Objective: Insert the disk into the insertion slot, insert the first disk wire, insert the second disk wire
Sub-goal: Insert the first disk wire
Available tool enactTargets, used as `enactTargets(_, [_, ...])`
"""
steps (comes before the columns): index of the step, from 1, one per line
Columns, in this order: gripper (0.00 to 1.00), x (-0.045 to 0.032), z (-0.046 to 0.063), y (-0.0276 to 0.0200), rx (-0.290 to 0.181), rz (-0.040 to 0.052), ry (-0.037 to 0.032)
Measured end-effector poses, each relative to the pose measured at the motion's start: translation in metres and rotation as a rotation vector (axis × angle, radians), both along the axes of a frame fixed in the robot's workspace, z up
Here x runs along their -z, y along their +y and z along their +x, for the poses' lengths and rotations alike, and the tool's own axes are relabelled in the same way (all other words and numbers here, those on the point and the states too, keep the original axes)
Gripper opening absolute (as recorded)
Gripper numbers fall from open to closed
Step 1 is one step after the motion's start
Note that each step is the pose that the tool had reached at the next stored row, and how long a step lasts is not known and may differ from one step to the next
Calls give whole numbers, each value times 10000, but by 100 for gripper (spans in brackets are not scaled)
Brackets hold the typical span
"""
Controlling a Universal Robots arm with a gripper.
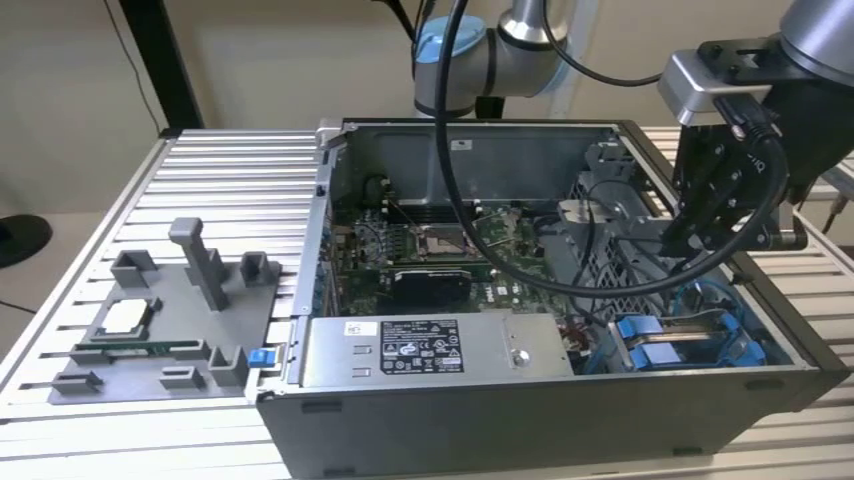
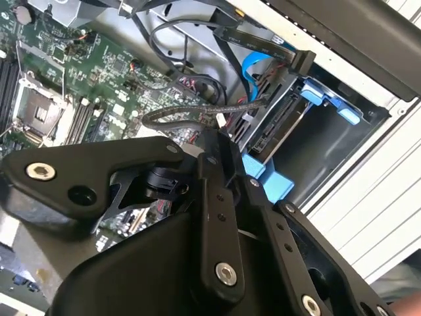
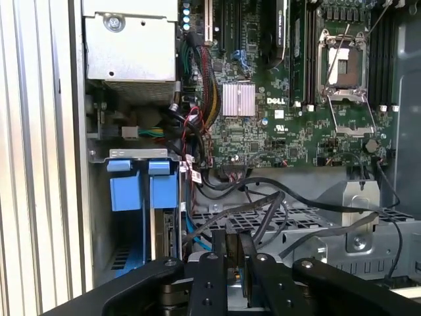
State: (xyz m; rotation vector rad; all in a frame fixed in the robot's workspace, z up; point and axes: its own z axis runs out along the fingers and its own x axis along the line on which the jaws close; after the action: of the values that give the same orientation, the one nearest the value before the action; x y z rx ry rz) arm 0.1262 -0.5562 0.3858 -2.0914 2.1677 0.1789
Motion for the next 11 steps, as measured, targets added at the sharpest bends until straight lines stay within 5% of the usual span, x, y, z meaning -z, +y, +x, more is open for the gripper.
enactTargets(8, [0,0,8,-1,-1,3,4])
enactTargets(11, [0,1,38,-3,0,3,64])
